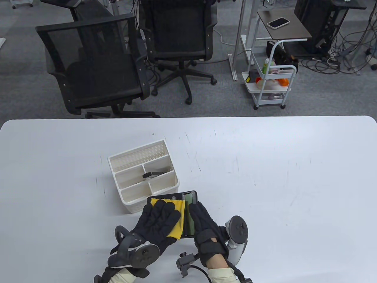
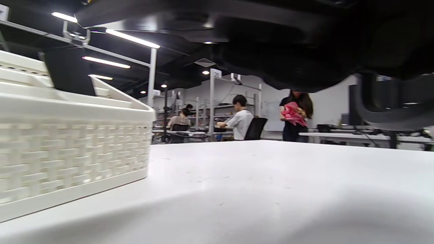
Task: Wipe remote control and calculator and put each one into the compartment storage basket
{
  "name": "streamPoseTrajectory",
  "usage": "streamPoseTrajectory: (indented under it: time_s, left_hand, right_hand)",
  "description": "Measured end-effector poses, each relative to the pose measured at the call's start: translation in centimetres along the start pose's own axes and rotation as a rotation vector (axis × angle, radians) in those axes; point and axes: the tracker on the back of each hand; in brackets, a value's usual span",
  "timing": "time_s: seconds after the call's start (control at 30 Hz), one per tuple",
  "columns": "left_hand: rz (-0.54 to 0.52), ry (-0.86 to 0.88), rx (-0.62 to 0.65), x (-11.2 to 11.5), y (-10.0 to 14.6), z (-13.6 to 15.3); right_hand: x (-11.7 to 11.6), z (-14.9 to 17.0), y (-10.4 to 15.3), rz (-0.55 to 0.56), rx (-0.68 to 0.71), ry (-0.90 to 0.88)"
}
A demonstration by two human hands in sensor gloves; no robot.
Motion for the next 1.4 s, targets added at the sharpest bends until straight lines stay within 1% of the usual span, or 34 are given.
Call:
streamPoseTrajectory:
  time_s: [0.03, 0.13, 0.2, 0.3, 0.33, 0.47, 0.53, 0.6, 0.7, 0.83, 0.9, 1.0, 1.17, 1.27, 1.4]
  left_hand:
    - [-0.007, 0.003, -0.023, -0.2, 0.0, 0.4]
    - [-0.028, 0.029, -0.083, -0.7, 0.2, 1.4]
    - [-0.034, 0.041, -0.104, -0.9, 0.4, 1.6]
    - [-0.033, 0.024, -0.094, -0.8, 0.4, 1.3]
    - [-0.029, 0.016, -0.080, -0.8, 0.4, 1.1]
    - [0.005, 0.032, -0.004, 0.0, 0.1, -0.2]
    - [0.002, 0.004, 0.043, 0.2, 0.0, -0.9]
    - [-0.003, -0.033, 0.069, 0.2, -0.1, -1.2]
    - [-0.006, -0.026, 0.047, 0.0, -0.1, -0.9]
    - [0.002, 0.009, -0.053, -0.4, 0.1, 0.8]
    - [-0.001, 0.042, -0.116, -0.7, 0.3, 1.8]
    - [-0.021, 0.046, -0.164, -1.2, 0.6, 2.7]
    - [-0.023, 0.046, -0.129, -1.2, 0.6, 2.4]
    - [0.002, 0.048, -0.082, -0.7, 0.4, 1.4]
    - [0.025, -0.014, 0.006, -0.1, 0.1, -0.3]
  right_hand:
    - [-0.3, 0.0, 0.0, -0.027, 0.000, 0.013]
    - [-0.8, 0.0, 0.1, -0.058, 0.000, 0.016]
    - [-1.0, 0.0, 0.1, -0.059, 0.005, 0.008]
    - [-1.0, 0.0, 0.2, -0.046, 0.016, 0.000]
    - [-0.9, 0.0, 0.2, -0.028, 0.024, -0.005]
    - [0.0, -0.1, 0.4, 0.110, 0.049, -0.040]
    - [0.6, -0.1, 0.4, 0.147, 0.059, -0.084]
    - [0.9, -0.1, 0.4, 0.157, 0.054, -0.112]
    - [0.9, 0.0, 0.2, 0.112, 0.029, -0.085]
    - [0.4, 0.1, 0.1, 0.011, 0.003, -0.009]
    - [-0.1, -0.2, 0.2, -0.008, 0.007, 0.031]
    - [-0.4, -0.3, 0.2, -0.006, 0.012, 0.026]
    - [0.2, -0.2, 0.3, 0.059, 0.021, -0.039]
    - [1.2, 0.0, 0.3, 0.128, 0.021, -0.096]
    - [2.3, 0.1, 0.3, 0.210, 0.025, -0.156]
Point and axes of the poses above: the tracker on the back of each hand, its own z axis roughly to the little-finger side, its own y axis roughly from the fingertips to the wrist, x = y × z, and after that the axes turned 15 degrees about y, right-handed
